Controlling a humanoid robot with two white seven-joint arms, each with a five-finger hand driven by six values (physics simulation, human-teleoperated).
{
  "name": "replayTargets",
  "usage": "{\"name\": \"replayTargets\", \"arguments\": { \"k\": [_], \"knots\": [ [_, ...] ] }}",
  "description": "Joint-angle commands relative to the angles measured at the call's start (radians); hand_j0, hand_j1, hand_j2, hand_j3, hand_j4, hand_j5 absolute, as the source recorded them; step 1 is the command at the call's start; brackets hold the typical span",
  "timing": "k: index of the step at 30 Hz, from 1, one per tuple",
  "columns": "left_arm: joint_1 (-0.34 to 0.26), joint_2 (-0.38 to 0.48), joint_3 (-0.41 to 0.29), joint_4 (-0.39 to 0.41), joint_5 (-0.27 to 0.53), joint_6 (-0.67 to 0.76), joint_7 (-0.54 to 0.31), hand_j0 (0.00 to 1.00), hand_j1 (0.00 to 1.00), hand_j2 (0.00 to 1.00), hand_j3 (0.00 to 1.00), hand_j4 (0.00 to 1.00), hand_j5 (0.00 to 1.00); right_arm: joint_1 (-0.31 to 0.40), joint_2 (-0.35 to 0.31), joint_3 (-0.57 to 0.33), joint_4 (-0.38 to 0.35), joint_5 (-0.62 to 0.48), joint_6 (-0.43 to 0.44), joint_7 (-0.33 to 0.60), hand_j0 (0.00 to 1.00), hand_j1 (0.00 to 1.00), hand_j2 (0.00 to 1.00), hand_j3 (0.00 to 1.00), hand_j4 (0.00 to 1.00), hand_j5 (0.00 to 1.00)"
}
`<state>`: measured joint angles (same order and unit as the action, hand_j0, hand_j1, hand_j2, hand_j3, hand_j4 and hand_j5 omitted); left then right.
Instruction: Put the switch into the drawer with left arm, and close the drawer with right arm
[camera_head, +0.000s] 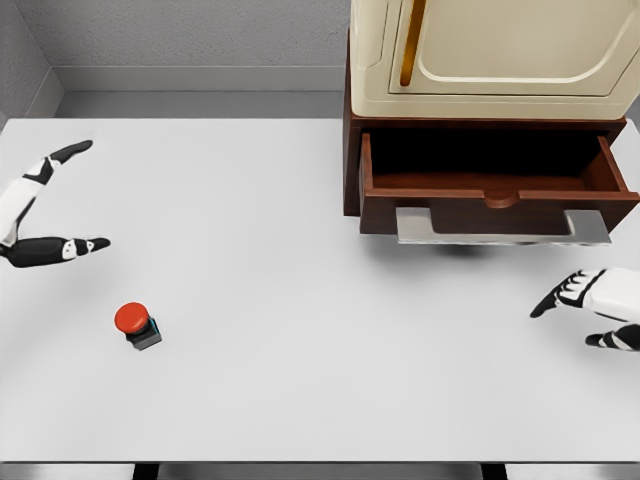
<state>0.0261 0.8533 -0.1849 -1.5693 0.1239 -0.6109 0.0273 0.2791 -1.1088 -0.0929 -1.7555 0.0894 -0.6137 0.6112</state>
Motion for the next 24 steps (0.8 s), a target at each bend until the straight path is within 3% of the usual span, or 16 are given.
{"name": "replayTargets", "arguments": {
  "k": [1, 9, 11, 18, 24],
  "knots": [
    [0.002, 0.032, -0.005, -0.006, 0.115, 0.000, 0.000, 0.95, 0.95, 0.95, 0.95, 0.95, 0.95, 0.003, -0.002, -0.007, 0.004, -0.017, 0.003, 0.000, 0.73, 0.73, 0.73, 0.73, 0.73, 0.73],
    [0.023, 0.101, -0.175, -0.055, 0.367, 0.000, 0.003, 0.92, 0.92, 0.92, 0.92, 0.92, 0.92, 0.022, -0.003, -0.007, 0.004, -0.017, 0.003, 0.000, 0.73, 0.73, 0.73, 0.73, 0.73, 0.73],
    [0.048, 0.127, -0.214, -0.072, 0.365, 0.000, 0.019, 0.92, 0.92, 0.92, 0.92, 0.92, 0.92, 0.043, -0.006, -0.008, 0.002, -0.019, 0.003, 0.000, 0.70, 0.70, 0.70, 0.70, 0.70, 0.70],
    [0.155, 0.185, -0.214, -0.089, 0.362, 0.000, 0.072, 0.93, 0.93, 0.93, 0.93, 0.93, 0.93, 0.043, -0.009, -0.022, 0.001, -0.023, 0.003, 0.000, 0.61, 0.61, 0.61, 0.61, 0.61, 0.61],
    [0.158, 0.220, -0.205, -0.112, 0.362, 0.000, 0.137, 0.93, 0.93, 0.93, 0.93, 0.93, 0.93, 0.043, -0.011, -0.030, -0.001, -0.039, 0.003, 0.000, 0.61, 0.61, 0.61, 0.61, 0.61, 0.61]
  ]
}}
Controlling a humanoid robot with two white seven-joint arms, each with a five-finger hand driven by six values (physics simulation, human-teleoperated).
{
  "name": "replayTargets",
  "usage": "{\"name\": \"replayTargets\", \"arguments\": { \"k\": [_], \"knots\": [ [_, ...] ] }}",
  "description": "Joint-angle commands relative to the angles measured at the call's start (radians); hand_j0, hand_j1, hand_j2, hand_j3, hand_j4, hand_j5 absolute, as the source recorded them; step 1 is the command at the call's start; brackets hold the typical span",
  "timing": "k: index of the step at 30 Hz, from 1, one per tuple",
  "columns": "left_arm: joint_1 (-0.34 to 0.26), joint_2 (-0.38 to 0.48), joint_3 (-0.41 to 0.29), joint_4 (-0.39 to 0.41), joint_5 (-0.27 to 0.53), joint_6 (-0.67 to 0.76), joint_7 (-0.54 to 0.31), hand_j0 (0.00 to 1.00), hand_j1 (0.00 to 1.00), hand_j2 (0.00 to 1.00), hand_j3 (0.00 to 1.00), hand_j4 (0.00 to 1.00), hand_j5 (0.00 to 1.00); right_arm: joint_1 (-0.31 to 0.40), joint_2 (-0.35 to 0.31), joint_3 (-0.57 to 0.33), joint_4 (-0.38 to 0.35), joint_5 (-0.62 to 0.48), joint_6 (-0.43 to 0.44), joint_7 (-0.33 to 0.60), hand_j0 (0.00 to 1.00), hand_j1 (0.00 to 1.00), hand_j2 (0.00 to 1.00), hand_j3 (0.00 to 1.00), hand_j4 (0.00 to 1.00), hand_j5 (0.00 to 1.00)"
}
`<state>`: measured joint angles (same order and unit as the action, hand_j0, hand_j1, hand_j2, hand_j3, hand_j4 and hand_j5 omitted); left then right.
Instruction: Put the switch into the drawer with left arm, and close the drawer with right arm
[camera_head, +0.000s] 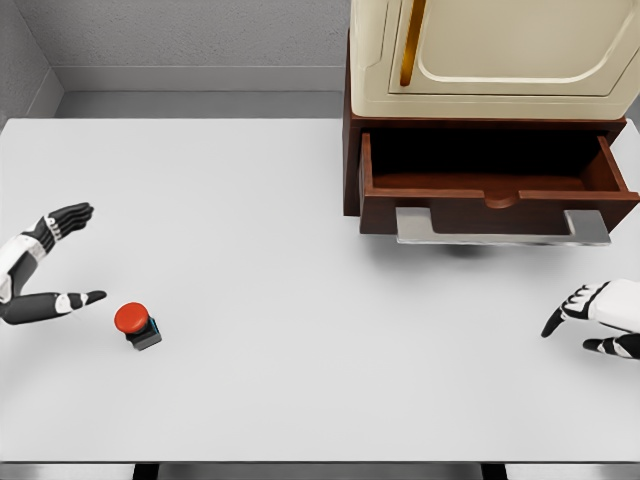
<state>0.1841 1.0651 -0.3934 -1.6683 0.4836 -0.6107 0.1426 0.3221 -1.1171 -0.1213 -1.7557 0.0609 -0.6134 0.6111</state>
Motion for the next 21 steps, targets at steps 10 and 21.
{"name": "replayTargets", "arguments": {
  "k": [10, 21],
  "knots": [
    [0.072, 0.006, 0.008, -0.096, -0.039, 0.000, 0.025, 0.97, 0.97, 0.97, 0.97, 0.97, 0.97, 0.028, -0.026, -0.018, 0.007, -0.032, 0.003, 0.000, 0.60, 0.60, 0.60, 0.60, 0.60, 0.60],
    [0.118, 0.004, -0.002, -0.096, -0.086, 0.000, 0.026, 0.98, 0.98, 0.98, 0.98, 0.98, 0.98, 0.060, -0.030, -0.020, 0.007, -0.032, 0.003, 0.000, 0.60, 0.60, 0.60, 0.60, 0.60, 0.60]
  ]
}}
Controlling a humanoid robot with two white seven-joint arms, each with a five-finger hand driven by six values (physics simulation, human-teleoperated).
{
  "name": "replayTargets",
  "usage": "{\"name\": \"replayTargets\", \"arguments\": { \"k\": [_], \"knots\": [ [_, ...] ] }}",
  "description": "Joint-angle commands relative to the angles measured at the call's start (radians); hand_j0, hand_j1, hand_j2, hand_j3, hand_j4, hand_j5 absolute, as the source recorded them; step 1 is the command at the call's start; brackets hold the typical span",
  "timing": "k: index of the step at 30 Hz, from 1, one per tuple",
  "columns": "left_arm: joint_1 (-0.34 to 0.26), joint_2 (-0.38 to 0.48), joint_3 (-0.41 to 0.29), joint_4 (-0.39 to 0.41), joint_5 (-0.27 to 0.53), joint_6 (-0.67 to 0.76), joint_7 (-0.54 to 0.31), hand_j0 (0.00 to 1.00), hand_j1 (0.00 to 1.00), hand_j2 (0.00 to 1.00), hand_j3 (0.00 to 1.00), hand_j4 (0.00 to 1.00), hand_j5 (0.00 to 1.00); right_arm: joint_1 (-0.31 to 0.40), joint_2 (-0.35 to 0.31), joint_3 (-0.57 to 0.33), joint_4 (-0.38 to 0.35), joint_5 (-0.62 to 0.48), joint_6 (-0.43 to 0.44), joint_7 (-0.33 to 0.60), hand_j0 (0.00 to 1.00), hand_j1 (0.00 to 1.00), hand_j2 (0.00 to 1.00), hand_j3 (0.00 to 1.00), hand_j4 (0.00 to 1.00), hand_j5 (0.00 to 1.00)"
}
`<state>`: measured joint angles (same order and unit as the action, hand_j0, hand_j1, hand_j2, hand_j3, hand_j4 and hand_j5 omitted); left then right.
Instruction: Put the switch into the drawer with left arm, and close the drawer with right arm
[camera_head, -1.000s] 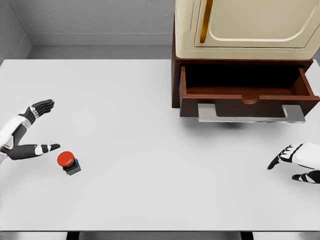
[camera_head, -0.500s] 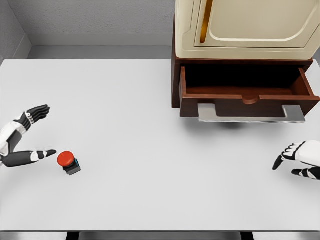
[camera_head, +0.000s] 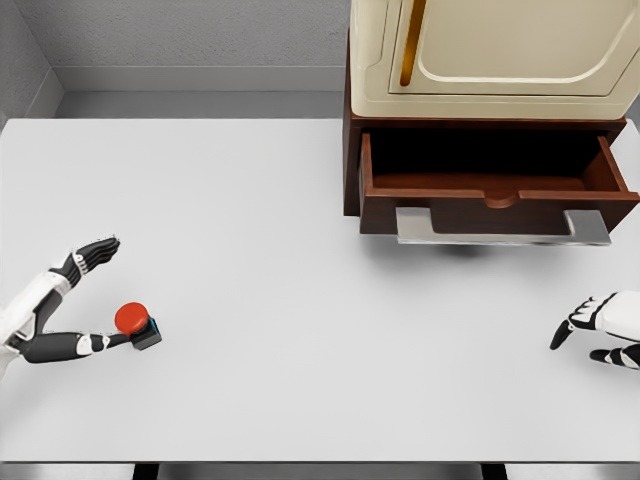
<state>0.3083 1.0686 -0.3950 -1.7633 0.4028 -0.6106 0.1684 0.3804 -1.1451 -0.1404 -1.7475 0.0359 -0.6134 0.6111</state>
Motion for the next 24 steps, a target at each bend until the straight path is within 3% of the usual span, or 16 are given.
{"name": "replayTargets", "arguments": {
  "k": [1, 3, 8, 24],
  "knots": [
    [0.002, -0.001, -0.001, -0.001, -0.015, 0.000, 0.000, 0.98, 0.98, 0.98, 0.98, 0.98, 0.98, 0.002, -0.002, -0.001, -0.001, -0.007, 0.003, 0.000, 0.60, 0.60, 0.60, 0.60, 0.60, 0.60],
    [0.029, -0.006, -0.002, 0.001, -0.033, 0.000, 0.002, 0.98, 0.98, 0.98, 0.98, 0.98, 0.98, 0.002, -0.002, 0.002, -0.001, -0.008, 0.003, 0.000, 0.60, 0.60, 0.60, 0.60, 0.60, 0.60],
    [0.031, -0.012, -0.001, 0.025, -0.068, 0.000, 0.002, 0.97, 0.97, 0.97, 0.97, 0.97, 0.97, 0.005, -0.004, 0.008, -0.003, -0.018, 0.003, 0.000, 0.62, 0.62, 0.62, 0.62, 0.62, 0.62],
    [0.014, -0.110, -0.019, 0.051, -0.049, 0.000, 0.003, 0.95, 0.95, 0.95, 0.95, 0.95, 0.95, 0.009, 0.031, -0.047, 0.000, -0.022, 0.003, 0.000, 0.64, 0.64, 0.64, 0.64, 0.64, 0.64]
  ]
}}
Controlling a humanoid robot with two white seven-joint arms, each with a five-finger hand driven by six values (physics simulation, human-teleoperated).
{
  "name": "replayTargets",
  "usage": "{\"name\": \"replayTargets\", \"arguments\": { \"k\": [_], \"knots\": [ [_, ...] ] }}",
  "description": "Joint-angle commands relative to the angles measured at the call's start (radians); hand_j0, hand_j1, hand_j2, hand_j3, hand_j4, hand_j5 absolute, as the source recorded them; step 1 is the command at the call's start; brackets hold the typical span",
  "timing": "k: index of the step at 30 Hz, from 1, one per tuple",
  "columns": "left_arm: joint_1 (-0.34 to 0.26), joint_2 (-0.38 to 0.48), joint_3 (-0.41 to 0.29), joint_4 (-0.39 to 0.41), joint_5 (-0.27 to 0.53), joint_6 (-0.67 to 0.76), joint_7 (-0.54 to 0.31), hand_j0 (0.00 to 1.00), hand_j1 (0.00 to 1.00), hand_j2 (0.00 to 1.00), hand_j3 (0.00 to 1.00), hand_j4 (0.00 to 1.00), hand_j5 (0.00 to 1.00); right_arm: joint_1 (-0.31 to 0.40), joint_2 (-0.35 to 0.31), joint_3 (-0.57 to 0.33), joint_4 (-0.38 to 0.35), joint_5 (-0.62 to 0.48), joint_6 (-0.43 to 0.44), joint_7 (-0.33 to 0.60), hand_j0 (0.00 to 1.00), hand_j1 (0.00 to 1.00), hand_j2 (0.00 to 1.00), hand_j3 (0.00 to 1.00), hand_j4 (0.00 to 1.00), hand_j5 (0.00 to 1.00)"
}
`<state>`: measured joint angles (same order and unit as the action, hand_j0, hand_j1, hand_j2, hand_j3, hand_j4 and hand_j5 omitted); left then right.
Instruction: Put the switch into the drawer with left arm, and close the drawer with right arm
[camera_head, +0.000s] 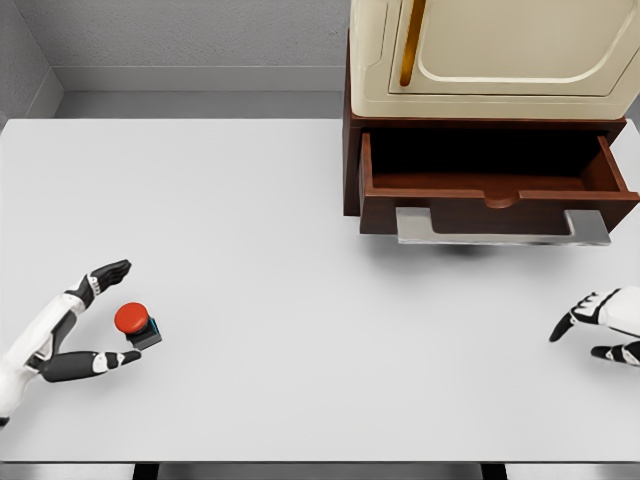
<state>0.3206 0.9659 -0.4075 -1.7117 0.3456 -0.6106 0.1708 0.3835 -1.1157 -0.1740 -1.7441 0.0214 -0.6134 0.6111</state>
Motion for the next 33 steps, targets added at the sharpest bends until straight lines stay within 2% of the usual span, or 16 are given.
{"name": "replayTargets", "arguments": {
  "k": [1, 6, 15, 20, 27, 29, 33],
  "knots": [
    [0.000, -0.007, -0.008, 0.000, 0.019, 0.000, 0.003, 0.95, 0.95, 0.95, 0.95, 0.95, 0.95, 0.000, 0.004, -0.013, -0.003, -0.018, 0.002, 0.000, 0.64, 0.64, 0.64, 0.64, 0.64, 0.64],
    [-0.003, -0.030, -0.008, 0.003, 0.027, 0.000, 0.003, 0.95, 0.95, 0.95, 0.95, 0.95, 0.95, -0.009, 0.010, -0.013, -0.006, -0.057, 0.002, 0.000, 0.64, 0.64, 0.64, 0.64, 0.64, 0.64],
    [-0.025, -0.078, -0.011, 0.047, 0.024, 0.000, 0.003, 0.95, 0.95, 0.95, 0.95, 0.95, 0.95, -0.011, 0.008, -0.018, -0.003, -0.055, 0.002, 0.000, 0.64, 0.64, 0.64, 0.64, 0.64, 0.64],
    [-0.066, -0.099, -0.065, 0.076, 0.018, 0.000, 0.001, 0.95, 0.95, 0.95, 0.95, 0.95, 0.95, -0.012, 0.007, -0.016, -0.003, -0.057, 0.002, 0.000, 0.64, 0.64, 0.64, 0.64, 0.64, 0.64],
    [-0.066, -0.099, -0.074, 0.087, 0.016, 0.000, 0.001, 0.89, 0.89, 0.89, 0.89, 0.89, 0.89, -0.011, 0.005, -0.016, -0.005, -0.057, 0.002, 0.000, 0.66, 0.66, 0.66, 0.66, 0.66, 0.66],
    [-0.066, -0.099, -0.074, 0.095, 0.016, 0.000, 0.001, 0.82, 0.82, 0.82, 0.82, 0.82, 0.82, -0.011, 0.005, -0.015, -0.005, -0.057, 0.002, 0.000, 0.66, 0.66, 0.66, 0.66, 0.66, 0.66],
    [-0.063, -0.098, -0.074, 0.101, 0.016, 0.000, 0.001, 0.79, 0.79, 0.79, 0.79, 0.79, 0.79, -0.011, 0.004, -0.015, -0.005, -0.057, 0.002, 0.000, 0.65, 0.65, 0.65, 0.65, 0.65, 0.65]
  ]
}}
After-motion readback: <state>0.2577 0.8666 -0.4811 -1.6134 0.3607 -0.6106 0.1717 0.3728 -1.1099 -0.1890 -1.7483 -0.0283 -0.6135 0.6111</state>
